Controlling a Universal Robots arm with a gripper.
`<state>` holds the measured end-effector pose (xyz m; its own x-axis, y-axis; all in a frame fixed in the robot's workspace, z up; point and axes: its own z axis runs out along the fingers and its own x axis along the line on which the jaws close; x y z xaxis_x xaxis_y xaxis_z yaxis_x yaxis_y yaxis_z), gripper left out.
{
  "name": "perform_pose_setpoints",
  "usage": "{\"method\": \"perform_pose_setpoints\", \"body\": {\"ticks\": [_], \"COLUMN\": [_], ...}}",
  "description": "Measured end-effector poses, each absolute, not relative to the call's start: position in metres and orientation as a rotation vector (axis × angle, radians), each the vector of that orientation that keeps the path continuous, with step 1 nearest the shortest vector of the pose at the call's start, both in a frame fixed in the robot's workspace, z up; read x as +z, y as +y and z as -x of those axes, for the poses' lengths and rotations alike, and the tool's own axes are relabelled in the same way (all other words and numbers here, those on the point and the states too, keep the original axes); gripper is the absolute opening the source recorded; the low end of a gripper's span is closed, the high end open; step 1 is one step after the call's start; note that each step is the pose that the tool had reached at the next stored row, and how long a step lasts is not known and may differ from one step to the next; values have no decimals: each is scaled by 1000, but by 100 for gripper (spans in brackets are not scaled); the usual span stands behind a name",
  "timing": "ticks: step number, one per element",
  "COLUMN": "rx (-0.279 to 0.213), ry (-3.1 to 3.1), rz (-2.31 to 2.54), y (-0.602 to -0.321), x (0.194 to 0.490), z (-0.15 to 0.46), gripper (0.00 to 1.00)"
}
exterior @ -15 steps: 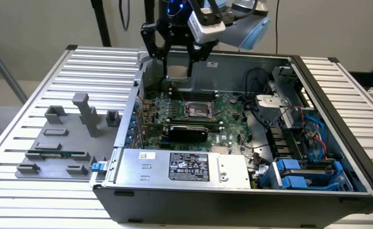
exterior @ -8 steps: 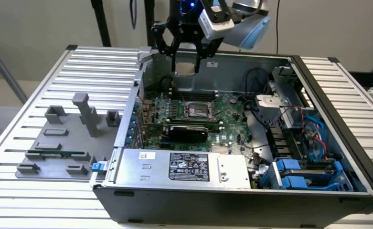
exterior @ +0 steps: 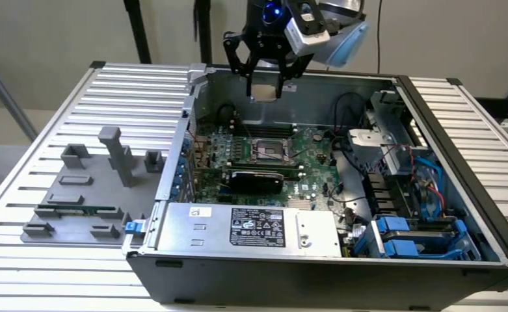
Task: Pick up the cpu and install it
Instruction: 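Pick up the cpu and move it towards the insertion slot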
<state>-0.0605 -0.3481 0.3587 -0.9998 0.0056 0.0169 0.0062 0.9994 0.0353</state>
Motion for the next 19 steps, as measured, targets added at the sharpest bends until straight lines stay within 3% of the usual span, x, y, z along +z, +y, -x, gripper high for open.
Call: {"method": "perform_pose_setpoints", "body": {"ticks": [19], "rx": [-55], "ry": [-3124], "rz": [9], "y": [-324], "x": [332], "z": [27], "gripper": [55]}}
